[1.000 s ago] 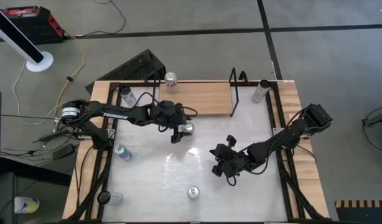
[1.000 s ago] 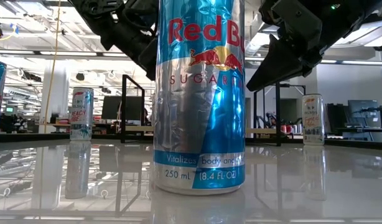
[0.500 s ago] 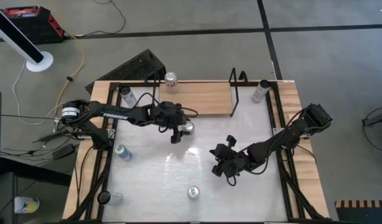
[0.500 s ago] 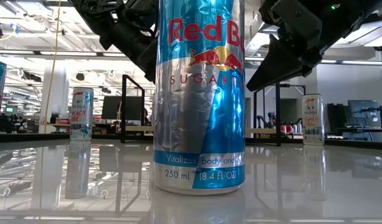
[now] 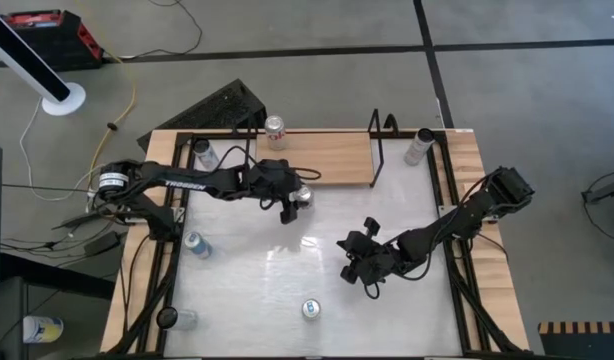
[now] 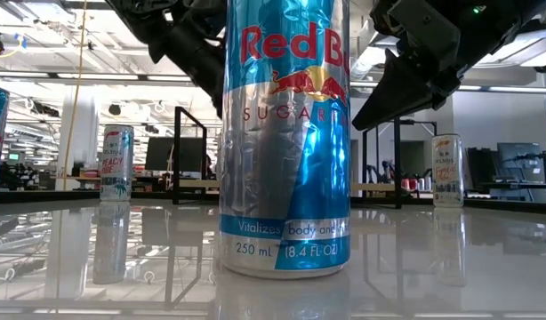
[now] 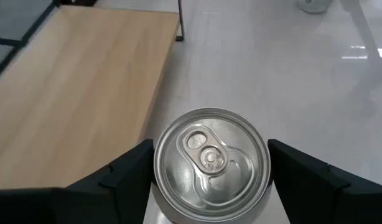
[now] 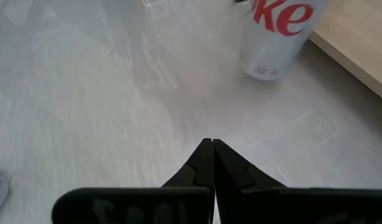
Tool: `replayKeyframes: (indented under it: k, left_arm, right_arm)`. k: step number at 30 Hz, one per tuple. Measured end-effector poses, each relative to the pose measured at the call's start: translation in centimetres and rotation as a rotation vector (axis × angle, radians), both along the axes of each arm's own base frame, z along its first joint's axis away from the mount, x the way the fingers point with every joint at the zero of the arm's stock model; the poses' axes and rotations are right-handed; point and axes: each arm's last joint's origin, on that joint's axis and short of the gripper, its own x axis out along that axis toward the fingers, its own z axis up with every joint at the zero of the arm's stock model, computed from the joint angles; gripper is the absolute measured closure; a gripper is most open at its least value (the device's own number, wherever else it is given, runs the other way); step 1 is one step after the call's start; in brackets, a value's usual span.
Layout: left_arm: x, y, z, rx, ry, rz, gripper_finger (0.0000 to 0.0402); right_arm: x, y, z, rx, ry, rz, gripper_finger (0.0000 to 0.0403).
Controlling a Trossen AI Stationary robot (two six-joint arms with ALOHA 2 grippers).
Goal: Place canned beverage on shelf
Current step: Put the silver soda can on the shelf aligned with the other silver soda can
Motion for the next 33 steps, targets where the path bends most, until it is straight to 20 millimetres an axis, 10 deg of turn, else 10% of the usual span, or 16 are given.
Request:
replayKeyframes:
  k: [15, 24, 33]
  left_arm:
    - [-4.1, 5.2, 6.9, 0.068, -0.068, 0.105, 0.014]
    - [-6.7, 10.2, 5.6, 0.012, 0.015, 0.194, 0.014]
    - [-7.2, 11.2, 4.7, 0.008, 0.069, 0.192, 0.014]
  right_arm:
    - [0.0, 0.0, 0.0, 0.003, 0.002, 0.003, 0.0382]
    - [0.2, -0.4, 0.0, -0.003, 0.004, -0.009, 0.0382]
    - [0.5, -1.1, 0.0, 0.001, 0.011, -0.022, 0.0382]
